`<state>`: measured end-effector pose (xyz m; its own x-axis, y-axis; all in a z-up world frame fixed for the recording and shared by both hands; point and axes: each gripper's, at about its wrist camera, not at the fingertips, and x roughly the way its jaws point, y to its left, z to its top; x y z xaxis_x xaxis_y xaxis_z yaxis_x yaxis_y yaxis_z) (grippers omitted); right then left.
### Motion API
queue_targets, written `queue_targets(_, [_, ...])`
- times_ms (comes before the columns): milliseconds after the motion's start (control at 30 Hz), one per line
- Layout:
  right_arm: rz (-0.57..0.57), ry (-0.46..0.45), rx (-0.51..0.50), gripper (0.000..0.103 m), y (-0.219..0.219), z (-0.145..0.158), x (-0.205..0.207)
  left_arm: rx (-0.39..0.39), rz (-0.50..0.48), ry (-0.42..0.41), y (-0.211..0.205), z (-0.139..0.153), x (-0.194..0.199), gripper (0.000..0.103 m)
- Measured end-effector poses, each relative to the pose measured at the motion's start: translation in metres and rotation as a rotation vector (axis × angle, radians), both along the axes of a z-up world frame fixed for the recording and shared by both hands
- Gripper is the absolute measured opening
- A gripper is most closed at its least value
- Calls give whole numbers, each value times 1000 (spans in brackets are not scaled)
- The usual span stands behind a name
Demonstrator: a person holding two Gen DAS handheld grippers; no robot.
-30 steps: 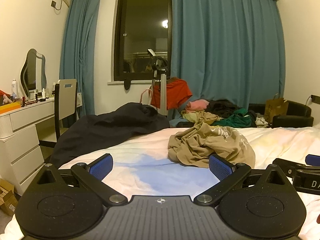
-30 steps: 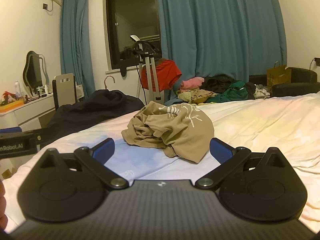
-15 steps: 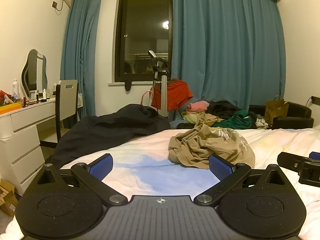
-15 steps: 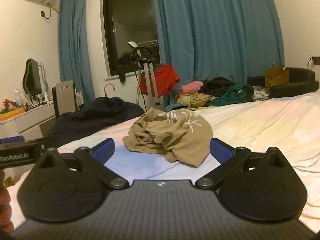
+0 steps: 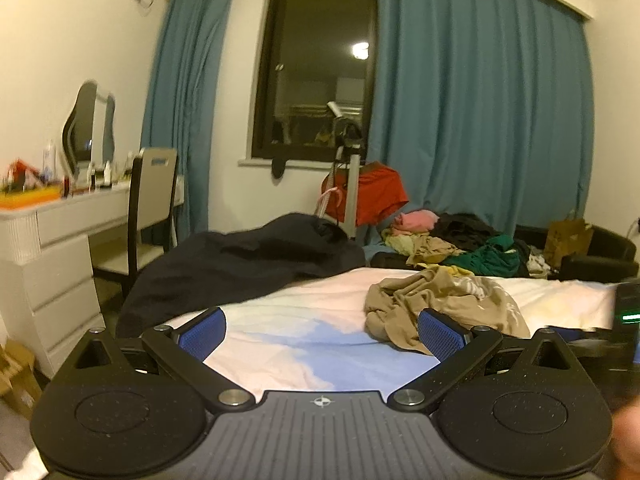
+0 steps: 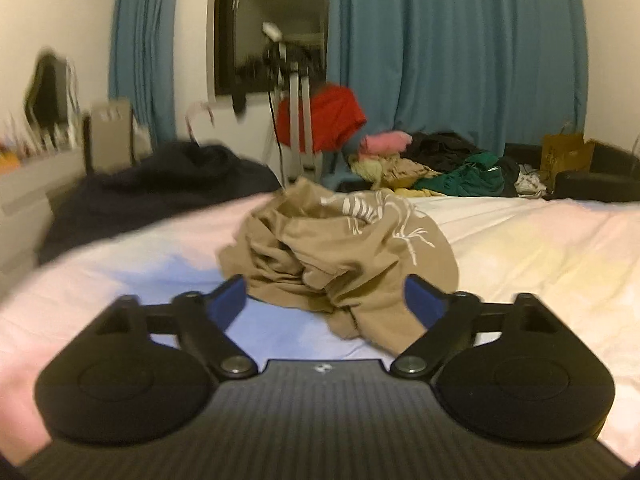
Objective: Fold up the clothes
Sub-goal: 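Grasp the beige T-shirt with the right gripper while the left gripper grasps it too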
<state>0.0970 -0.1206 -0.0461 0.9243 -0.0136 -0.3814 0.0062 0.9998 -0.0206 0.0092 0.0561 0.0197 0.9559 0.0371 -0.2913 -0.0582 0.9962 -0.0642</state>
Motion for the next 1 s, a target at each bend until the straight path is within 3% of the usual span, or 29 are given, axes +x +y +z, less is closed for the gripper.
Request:
queue_targets(67, [-8, 26, -61, 74, 10, -14, 31, -17, 10, 18, 9, -7, 10, 103])
queue_targets(100, [-25, 22, -86, 65, 14, -19, 43, -20, 18, 27, 13, -10, 15, 103])
queue_targets(233, [-105, 2, -159, 59, 17, -34, 77, -23, 33, 58, 26, -26, 38, 103])
queue_targets(300, [-145, 13, -169, 19, 13, -36, 86, -36, 29, 76, 32, -35, 48, 103])
queue_targets(333, [-165, -5, -163, 15, 10, -32, 83, -45, 24, 85, 34, -38, 52, 103])
queue_targets(600, [-132, -267, -109, 9, -26, 44, 4, -13, -40, 100, 22, -53, 65, 103])
queue_targets(767, [-79, -382, 12, 9, -57, 86, -67, 83, -146, 50, -14, -56, 48, 103])
queue_targets(1000, [17, -545, 206, 9, -93, 118, -161, 276, -314, -22, -95, -75, 19, 103])
